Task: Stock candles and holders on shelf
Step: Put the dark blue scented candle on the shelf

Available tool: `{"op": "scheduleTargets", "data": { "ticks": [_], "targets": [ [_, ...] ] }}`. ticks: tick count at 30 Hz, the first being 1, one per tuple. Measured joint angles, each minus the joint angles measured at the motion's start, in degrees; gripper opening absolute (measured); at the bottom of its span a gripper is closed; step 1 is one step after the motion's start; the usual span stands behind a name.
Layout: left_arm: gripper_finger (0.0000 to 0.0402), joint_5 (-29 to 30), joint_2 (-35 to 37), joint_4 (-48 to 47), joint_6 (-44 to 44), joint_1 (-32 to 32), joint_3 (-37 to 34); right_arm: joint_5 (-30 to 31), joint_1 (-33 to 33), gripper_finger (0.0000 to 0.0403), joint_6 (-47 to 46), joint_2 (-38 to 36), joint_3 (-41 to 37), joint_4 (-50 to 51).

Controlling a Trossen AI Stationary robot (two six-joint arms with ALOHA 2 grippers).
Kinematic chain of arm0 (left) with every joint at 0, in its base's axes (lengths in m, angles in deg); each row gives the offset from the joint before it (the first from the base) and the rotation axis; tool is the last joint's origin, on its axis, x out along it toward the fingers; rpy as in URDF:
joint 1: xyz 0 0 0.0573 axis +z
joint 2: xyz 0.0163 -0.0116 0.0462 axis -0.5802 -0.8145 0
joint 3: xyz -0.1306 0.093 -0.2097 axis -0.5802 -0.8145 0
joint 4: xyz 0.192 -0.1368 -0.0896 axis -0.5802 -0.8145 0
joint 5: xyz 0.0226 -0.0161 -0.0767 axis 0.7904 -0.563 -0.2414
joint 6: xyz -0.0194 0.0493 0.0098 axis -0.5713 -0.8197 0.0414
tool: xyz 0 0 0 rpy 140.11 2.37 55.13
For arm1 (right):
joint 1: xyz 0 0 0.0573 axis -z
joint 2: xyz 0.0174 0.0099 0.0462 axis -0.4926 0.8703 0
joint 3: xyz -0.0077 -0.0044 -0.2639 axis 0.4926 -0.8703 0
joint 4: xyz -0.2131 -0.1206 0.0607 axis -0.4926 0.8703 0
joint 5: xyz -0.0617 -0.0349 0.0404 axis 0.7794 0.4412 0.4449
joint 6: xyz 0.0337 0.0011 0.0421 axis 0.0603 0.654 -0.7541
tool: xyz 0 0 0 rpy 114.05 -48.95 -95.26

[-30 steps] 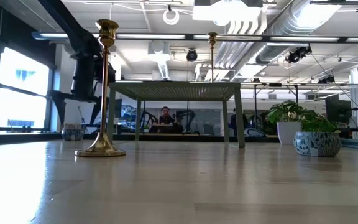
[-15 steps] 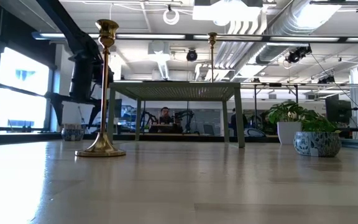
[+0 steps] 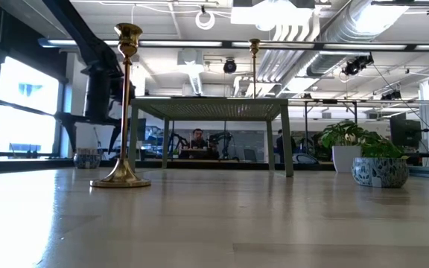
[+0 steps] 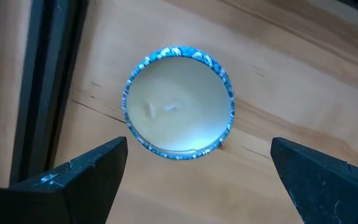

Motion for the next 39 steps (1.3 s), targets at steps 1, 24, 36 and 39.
{"op": "scheduleTargets", "data": {
  "ticks": [1, 24, 36, 39],
  "targets": [
    [0.0388, -0.06, 0.00, 0.06, 0.00, 0.02, 0.00, 0.00, 0.00, 0.0264, 0.00, 0.00, 0.00, 0.00],
    [0.0388, -0.71, 0.00, 0.68, 2.93, 0.33, -0.26, -0.04, 0.00, 0.0264, 0.65, 0.02, 0.00, 0.02],
    [0.0388, -2.25, 0.00, -2.40, 1.96, 0.22, -0.26, -1.00, 0.00, 0.0264, 3.77, 0.02, 0.00, -0.71],
    [0.0388, -2.77, 0.00, -4.90, 4.82, 0.09, -0.28, 4.48, 0.02, 0.0264, 9.75, 0.02, 0.00, -1.80]
  ]
}}
